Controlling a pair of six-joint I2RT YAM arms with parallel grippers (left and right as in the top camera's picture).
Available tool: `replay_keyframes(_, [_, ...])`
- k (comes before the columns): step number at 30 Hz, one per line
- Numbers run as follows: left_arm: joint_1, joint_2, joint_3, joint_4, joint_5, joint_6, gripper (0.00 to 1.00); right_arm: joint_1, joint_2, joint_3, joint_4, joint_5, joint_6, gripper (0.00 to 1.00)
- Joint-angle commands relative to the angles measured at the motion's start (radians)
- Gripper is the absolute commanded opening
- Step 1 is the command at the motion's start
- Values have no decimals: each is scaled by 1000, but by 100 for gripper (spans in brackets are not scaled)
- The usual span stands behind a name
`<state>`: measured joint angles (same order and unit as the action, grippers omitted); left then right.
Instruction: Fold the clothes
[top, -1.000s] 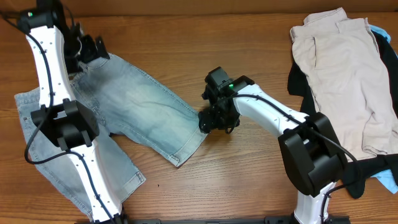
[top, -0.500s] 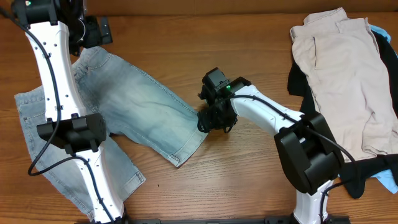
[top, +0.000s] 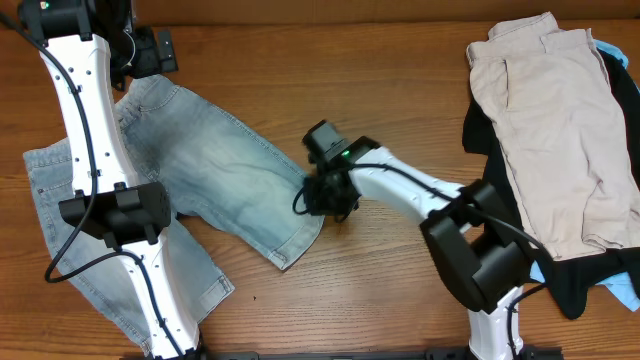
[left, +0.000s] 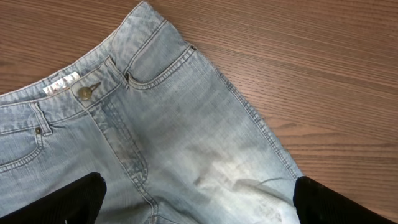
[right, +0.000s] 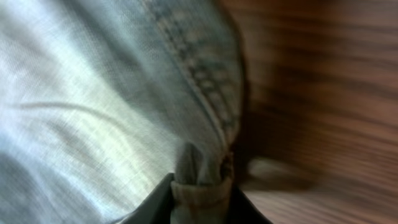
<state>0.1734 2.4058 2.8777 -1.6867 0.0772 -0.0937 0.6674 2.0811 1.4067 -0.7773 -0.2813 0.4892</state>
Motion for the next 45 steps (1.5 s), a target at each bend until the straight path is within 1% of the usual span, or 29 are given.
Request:
replay_keyframes(1, [-4,-12,10,-3,-10,27,100,-19,18,29,7,44,66,9])
replay_keyframes(3, [-4,-12,10,-3,-9,27,100,-50,18,43,11,53,65,4])
replay_keyframes(6, [-4,-12,10,-3,-2,27,100,-129,18,84,27,81,49,4])
replay_keyframes(8, [-4,-12,10,-3,1,27,100,-190,18,108,62,90,1,4])
replay_keyframes(10, [-5,-12,10,-3,1,27,100,-254,18,122,121,91,-44,4])
replay_keyframes(13, [-14,-12,10,-3,1,27,100,-342,19,125,241,131,-72,4])
replay_keyframes(16, [-27,-12,10,-2,0,27,100,-418,23,125,368,169,-79,4])
replay_keyframes(19, [-45,-12,10,2,0,27,100,-486,29,128,489,164,-70,4])
replay_keyframes(21, [-53,-12,10,5,0,27,100,-514,38,139,536,153,-70,4])
replay_keyframes(26, [-63,-12,10,13,0,27,100,-558,76,220,526,137,-80,4])
replay_keyframes(27, [-63,-12,10,12,0,27,100,-561,77,228,521,128,-90,6])
replay_keyframes(29, [-63,-12,10,8,0,27,100,-562,76,254,480,109,-105,26])
replay_keyframes(30, [-63,-12,10,5,0,27,100,-562,75,282,423,103,-105,31])
replay_keyframes(31, [-63,-12,10,2,0,27,100,-562,73,311,362,100,-105,33])
replay_keyframes(32, [-63,-12,10,-3,0,27,100,-562,69,337,309,95,-108,38])
replay_keyframes(35, [-63,-12,10,-3,1,27,100,-555,45,408,146,14,-147,60])
replay_keyframes(37, [-63,-12,10,-3,1,27,100,-548,22,442,49,-24,-151,72])
replay_keyframes(38, [-63,-12,10,-3,1,27,100,-541,6,454,-3,-45,-161,74])
replay_keyframes(39, [-63,-12,10,-3,2,26,100,-530,-13,457,-49,-64,-183,75])
replay_keyframes(45, [-63,-12,10,-3,19,27,100,-421,-64,456,-330,-61,-279,74])
